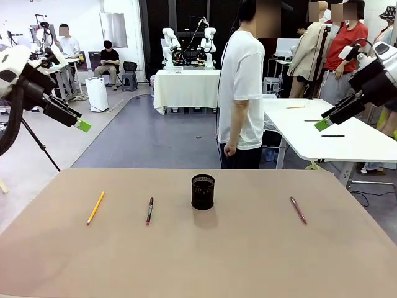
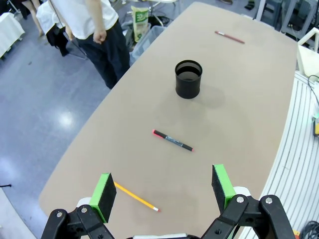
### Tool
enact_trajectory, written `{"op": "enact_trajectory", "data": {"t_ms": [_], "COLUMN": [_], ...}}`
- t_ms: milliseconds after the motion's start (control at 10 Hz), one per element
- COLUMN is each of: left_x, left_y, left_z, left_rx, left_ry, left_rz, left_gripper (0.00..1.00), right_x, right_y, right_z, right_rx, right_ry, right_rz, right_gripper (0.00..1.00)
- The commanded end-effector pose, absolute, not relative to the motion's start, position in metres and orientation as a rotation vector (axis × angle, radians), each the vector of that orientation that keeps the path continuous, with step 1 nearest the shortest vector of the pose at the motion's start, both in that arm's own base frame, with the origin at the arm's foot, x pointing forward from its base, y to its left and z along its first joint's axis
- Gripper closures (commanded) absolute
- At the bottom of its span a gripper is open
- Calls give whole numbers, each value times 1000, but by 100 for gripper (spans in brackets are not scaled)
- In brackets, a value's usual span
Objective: Place the pens into the pen holder.
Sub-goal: Pick up a writing instrument from the table and place it into the Pen holder.
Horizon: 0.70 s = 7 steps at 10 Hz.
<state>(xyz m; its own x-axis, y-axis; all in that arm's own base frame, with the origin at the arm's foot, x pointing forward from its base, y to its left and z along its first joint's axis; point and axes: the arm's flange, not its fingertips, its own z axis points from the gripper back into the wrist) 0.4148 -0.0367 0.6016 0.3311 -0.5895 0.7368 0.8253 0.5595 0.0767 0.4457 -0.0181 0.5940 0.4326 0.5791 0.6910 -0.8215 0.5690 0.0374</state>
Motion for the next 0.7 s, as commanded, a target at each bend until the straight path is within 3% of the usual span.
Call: {"op": "enact_trajectory", "data": {"t_ms": [0,300,500,600], "left_x": [415,415,428,438], "left_y": [-35,-37,-69,-72], "left_z": [603,602,560,545], "left_rx": [-356,-339,-90,-64], "left_ry": [-811,-800,-577,-493], "left_rz": [-961,-948,-850,-807], "left_gripper": [0,0,0,0], "right_x": [447,447,447,447], "right_y": [-18,-18,-18,-18], "right_z": [595,595,595,595], "right_rx": [427,427,427,427], "right_ry": [-705,-705,-705,-705], "right_rz": [906,906,906,906], "right_gripper": [0,0,0,0]}}
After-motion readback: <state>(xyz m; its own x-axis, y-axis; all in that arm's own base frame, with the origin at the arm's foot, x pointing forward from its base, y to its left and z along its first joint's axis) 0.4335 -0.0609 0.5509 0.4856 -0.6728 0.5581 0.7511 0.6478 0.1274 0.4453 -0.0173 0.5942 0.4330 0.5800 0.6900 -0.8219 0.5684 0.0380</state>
